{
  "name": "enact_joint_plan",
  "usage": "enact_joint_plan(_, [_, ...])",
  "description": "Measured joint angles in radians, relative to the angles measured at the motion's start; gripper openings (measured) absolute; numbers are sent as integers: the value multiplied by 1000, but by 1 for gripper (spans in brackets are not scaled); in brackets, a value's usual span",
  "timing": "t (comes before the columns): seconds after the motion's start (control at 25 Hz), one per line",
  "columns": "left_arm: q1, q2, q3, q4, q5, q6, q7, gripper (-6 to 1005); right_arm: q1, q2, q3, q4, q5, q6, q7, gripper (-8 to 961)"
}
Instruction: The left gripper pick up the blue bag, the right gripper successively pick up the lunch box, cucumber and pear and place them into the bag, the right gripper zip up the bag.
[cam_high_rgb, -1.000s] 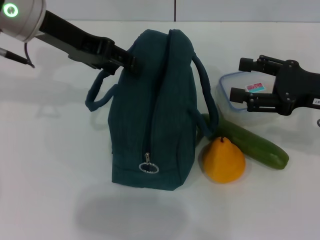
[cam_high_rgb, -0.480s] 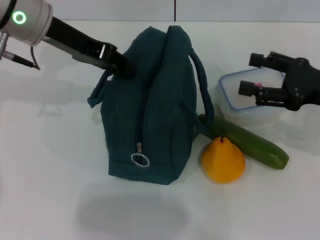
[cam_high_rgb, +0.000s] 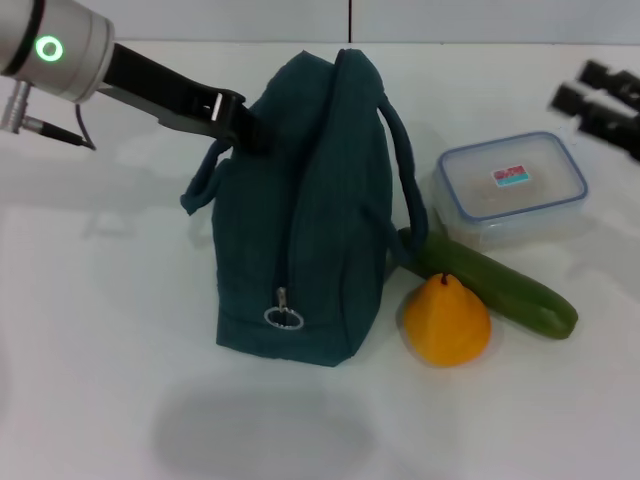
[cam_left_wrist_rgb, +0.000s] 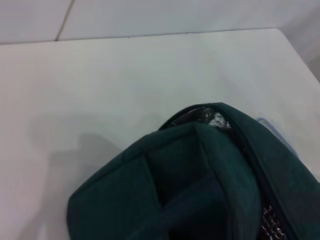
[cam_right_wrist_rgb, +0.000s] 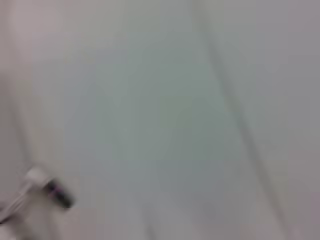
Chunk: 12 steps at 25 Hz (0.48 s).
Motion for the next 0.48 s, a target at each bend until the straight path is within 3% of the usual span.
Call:
enact_joint_plan(0.16, [5,-12,-1,0,-18,-6,13,39,-13,0,140,141,55,67,-10,869])
enact_joint_plan(0.48, [22,-41,-86,-6,-78,-23,89,39,-70,4,178,315,205,251,-11,866])
